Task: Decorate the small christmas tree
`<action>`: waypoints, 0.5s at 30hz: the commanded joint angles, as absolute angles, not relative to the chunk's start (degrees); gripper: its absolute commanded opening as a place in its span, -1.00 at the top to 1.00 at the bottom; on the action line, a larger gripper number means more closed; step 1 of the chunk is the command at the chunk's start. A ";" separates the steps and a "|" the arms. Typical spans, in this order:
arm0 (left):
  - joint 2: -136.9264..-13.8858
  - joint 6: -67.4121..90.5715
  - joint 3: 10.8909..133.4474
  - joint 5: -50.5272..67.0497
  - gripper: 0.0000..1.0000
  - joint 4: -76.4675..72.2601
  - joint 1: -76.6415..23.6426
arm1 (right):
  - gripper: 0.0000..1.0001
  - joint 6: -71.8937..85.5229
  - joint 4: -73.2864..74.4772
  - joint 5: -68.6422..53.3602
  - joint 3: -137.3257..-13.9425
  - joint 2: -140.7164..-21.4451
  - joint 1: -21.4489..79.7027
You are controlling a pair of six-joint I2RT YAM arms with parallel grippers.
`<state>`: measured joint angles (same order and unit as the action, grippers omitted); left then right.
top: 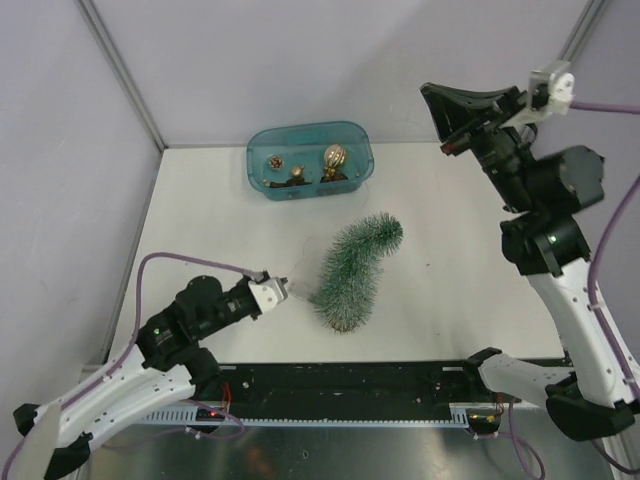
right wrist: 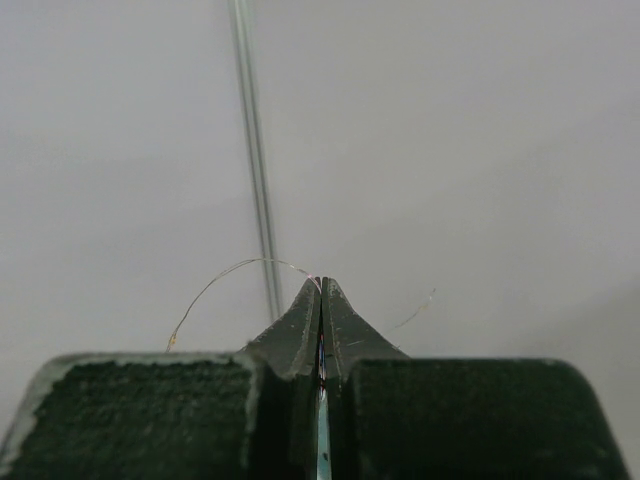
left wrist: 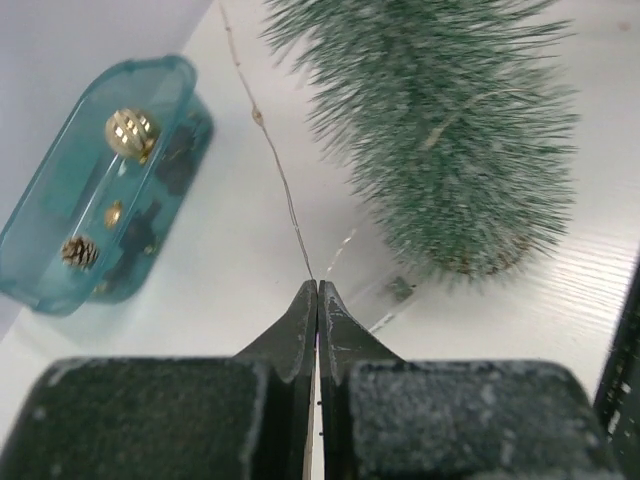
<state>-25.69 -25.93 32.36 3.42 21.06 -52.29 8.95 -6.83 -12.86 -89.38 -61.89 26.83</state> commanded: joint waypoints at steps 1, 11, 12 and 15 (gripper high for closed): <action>-30.37 -21.64 32.65 3.33 1.00 12.27 -46.53 | 1.00 9.82 -11.09 -14.57 -89.55 -64.07 24.52; -48.83 -12.05 42.32 9.56 0.95 1.80 -38.98 | 1.00 8.98 -11.02 -13.83 -84.77 -65.26 18.60; -50.03 -11.74 42.73 9.70 0.92 -0.20 -38.96 | 1.00 8.22 -10.61 -12.76 -84.18 -65.02 18.09; -53.42 -9.71 44.66 6.66 0.70 -4.78 -38.91 | 1.00 6.19 -9.15 -9.83 -81.81 -64.25 16.12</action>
